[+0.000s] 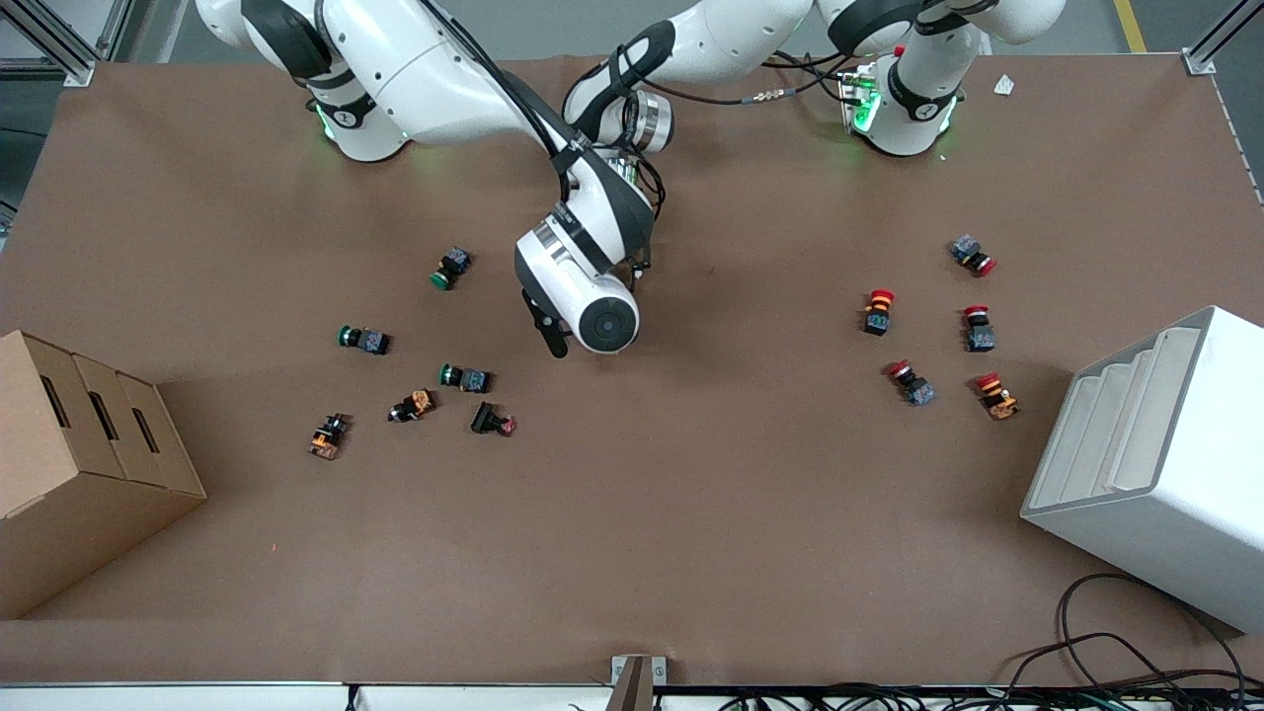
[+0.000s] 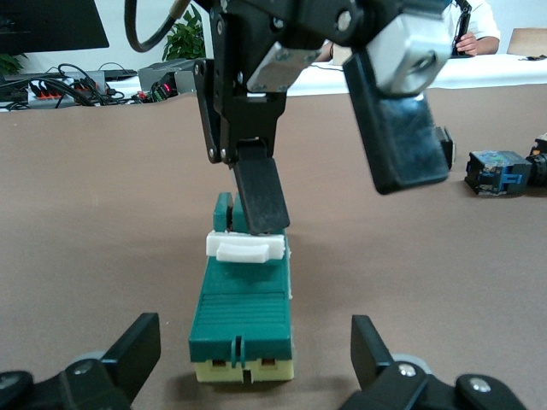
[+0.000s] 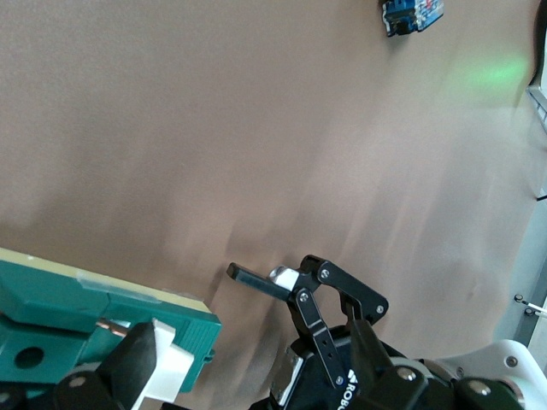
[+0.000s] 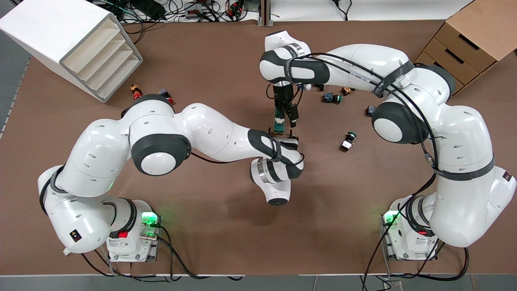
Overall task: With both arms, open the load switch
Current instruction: 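Push the white switch lever down with the right gripper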
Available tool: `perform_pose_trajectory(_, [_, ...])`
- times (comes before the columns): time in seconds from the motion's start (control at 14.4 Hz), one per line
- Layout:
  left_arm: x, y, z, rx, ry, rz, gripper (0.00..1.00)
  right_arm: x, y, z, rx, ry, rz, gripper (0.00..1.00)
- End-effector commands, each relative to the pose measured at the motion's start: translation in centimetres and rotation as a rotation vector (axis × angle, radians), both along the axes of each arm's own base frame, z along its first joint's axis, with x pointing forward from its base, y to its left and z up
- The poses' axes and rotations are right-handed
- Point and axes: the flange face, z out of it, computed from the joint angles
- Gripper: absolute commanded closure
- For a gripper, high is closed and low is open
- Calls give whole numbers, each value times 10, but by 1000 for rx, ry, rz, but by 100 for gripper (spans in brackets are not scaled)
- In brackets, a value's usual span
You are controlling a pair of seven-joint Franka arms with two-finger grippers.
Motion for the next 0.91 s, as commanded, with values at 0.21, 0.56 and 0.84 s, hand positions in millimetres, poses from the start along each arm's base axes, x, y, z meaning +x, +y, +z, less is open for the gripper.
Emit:
perform_pose_trajectory(0.21, [7, -4, 1, 9, -21, -7, 1, -12, 6, -6, 13, 2, 13, 0])
perform_pose_trajectory(0.56, [8, -1, 2, 11, -18, 5, 1, 27, -33, 28, 113, 9, 100, 0])
perform_pose_trajectory(0.84, [8, -1, 2, 12, -17, 5, 1, 93, -122, 86, 284, -38, 288, 0])
